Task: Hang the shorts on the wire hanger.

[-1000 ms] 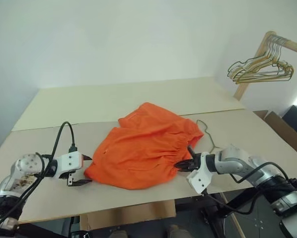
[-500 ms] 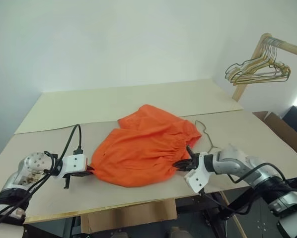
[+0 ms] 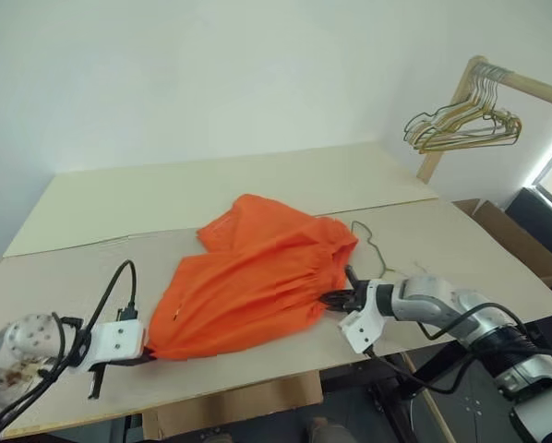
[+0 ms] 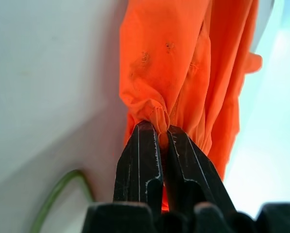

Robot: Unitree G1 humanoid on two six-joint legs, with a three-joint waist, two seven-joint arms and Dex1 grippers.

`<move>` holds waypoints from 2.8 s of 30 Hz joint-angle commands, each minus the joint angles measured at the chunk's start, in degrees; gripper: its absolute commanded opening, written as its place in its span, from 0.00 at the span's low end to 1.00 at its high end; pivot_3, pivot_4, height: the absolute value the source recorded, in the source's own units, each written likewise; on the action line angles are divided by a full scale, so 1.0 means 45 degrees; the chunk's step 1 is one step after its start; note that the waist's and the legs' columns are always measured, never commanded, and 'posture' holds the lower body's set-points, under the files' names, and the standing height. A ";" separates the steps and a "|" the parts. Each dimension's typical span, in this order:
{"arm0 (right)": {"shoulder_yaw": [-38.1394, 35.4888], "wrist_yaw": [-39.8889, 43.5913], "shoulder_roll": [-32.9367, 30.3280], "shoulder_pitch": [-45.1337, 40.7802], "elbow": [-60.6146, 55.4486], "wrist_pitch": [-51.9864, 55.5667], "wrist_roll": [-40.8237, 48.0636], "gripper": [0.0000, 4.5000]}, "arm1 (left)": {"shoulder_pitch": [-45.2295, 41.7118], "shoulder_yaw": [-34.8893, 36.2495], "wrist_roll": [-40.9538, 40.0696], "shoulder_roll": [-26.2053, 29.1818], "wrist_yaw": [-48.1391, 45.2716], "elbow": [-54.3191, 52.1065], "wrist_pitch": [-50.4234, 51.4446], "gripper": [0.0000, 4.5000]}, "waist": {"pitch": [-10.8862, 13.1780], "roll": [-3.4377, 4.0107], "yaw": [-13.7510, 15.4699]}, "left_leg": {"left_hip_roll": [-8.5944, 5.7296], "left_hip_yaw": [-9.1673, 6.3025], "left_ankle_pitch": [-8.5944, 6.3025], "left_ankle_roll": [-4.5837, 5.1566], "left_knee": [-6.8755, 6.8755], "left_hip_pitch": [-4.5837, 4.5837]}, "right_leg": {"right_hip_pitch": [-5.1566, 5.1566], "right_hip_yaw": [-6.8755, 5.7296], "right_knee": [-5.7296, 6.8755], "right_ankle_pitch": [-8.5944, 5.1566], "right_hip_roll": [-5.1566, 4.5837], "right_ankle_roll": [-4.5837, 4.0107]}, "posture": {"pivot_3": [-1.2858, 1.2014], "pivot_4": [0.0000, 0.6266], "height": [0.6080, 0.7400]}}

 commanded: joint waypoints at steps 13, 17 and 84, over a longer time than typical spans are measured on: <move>0.0674 -0.0970 0.0125 -0.2190 0.2036 -0.3220 -0.0188 0.00 | 0.5855 0.4464 0.0138 0.0377 -0.0639 -0.7654 0.5441 0.01 | 0.0083 -0.0126 0.0035 | -0.0001 0.0015 0.0001 0.0000 -0.0026 0.0016 | 0.0009 0.0008 -0.0020 -0.0066 -0.0002 -0.0064 | 0.54 0.00 1.00; 0.0957 -0.0363 -0.0828 -0.2113 0.1921 -0.4671 0.0367 0.00 | 0.5975 0.4154 0.0269 0.0313 -0.0647 -0.8286 0.5696 0.01 | 0.0093 -0.0129 0.0222 | -0.0007 0.0015 0.0000 0.0001 -0.0031 0.0015 | 0.0013 0.0009 -0.0035 -0.0068 -0.0017 -0.0066 | 0.54 0.00 1.00; -0.3966 -0.3376 0.3750 -0.2356 -0.0917 2.3255 1.1172 1.00 | -0.2293 0.1569 -0.4557 -0.3243 -0.0150 -0.2558 0.3054 0.99 | 0.0066 -0.0109 -0.0857 | -0.0027 0.0054 -0.0016 0.0020 0.0120 -0.0396 | -0.0364 0.0133 -0.0034 0.0159 0.0020 0.0085 | 0.50 0.00 1.00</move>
